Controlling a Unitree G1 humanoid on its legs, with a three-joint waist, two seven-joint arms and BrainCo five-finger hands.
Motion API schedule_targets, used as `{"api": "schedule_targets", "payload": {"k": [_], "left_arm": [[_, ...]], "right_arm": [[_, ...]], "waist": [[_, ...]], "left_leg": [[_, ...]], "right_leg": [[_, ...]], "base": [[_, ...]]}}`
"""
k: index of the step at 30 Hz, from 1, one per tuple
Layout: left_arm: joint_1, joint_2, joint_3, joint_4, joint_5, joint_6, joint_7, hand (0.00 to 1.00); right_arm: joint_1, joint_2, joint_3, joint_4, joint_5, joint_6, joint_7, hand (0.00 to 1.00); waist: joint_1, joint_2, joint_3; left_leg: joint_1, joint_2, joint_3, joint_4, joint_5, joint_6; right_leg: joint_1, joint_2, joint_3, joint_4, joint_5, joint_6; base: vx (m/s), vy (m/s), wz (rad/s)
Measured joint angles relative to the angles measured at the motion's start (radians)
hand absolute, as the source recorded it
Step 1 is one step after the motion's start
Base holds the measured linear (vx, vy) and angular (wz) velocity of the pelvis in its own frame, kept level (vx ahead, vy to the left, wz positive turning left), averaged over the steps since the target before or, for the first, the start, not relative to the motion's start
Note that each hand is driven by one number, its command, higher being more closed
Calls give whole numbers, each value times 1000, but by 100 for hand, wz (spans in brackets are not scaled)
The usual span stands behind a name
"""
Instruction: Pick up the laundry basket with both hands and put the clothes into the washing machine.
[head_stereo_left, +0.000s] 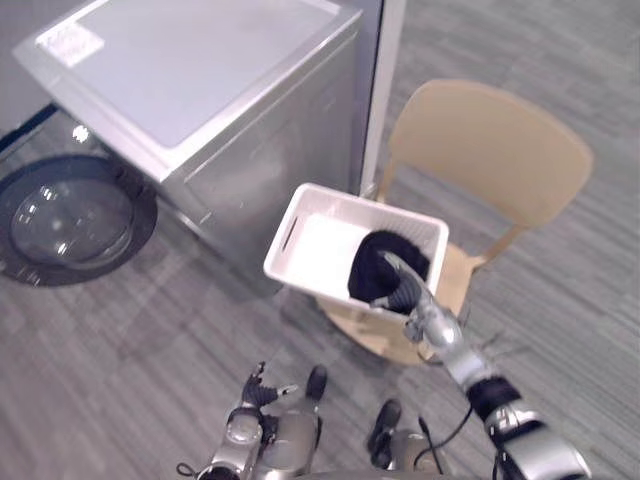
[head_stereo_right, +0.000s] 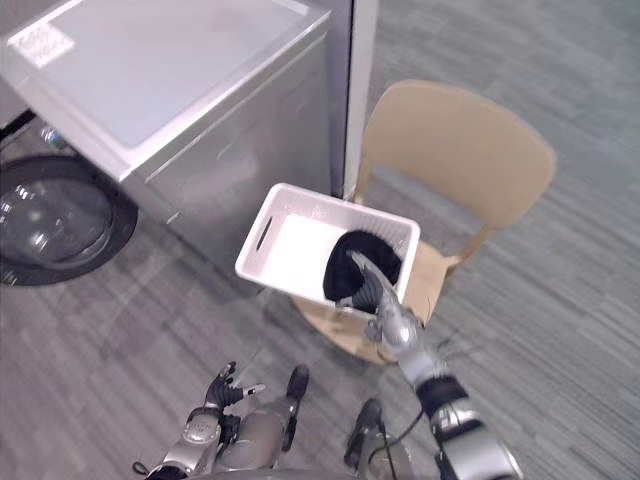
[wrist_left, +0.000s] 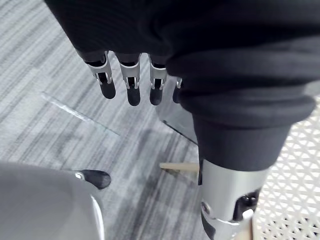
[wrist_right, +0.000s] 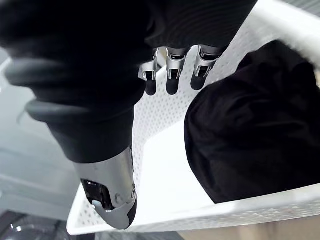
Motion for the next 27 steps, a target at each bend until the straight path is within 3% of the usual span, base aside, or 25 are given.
{"api": "schedule_targets", "payload": {"k": [4, 10, 20, 21, 27], "left_arm": [[-33, 20, 9, -5, -10, -17, 5, 0], [-51, 29, -3, 1, -42, -19, 25, 0], [-126, 6, -78, 5, -78, -41, 28, 0], [-131, 2, -79, 3, -81, -41, 28, 0], [-171, -35, -81, -36, -102, -45, 27, 0]], "right_arm": [[-173, -67, 1, 123, -33, 38, -43, 0], [-319, -151, -20, 231, -17, 66, -119, 0], [-383, -192, 11, 355, -48, 86, -140, 0], [-386, -194, 18, 358, -53, 86, -145, 100], [-424, -242, 85, 331, -70, 88, -148, 100]], "waist": [[13, 10, 62], [34, 31, 81], [56, 47, 100], [56, 47, 100], [52, 50, 101]], "left_leg": [[-64, 9, 15, -56, 61, -2], [-139, 7, -4, -128, 150, -10], [-232, -16, -47, -128, 184, -27], [-236, -19, -49, -129, 185, -27], [-268, -25, -62, -129, 182, -35]], "right_leg": [[-104, -20, -15, 64, -9, -12], [-231, -44, -26, 134, -16, -13], [-376, -101, -28, 304, -109, -31], [-384, -106, -28, 314, -115, -31], [-431, -126, -35, 368, -149, -36]], "base": [[-183, 9, 19], [-61, -44, 7], [-4, -101, 14], [-64, -148, 12], [-68, -121, 8]]}}
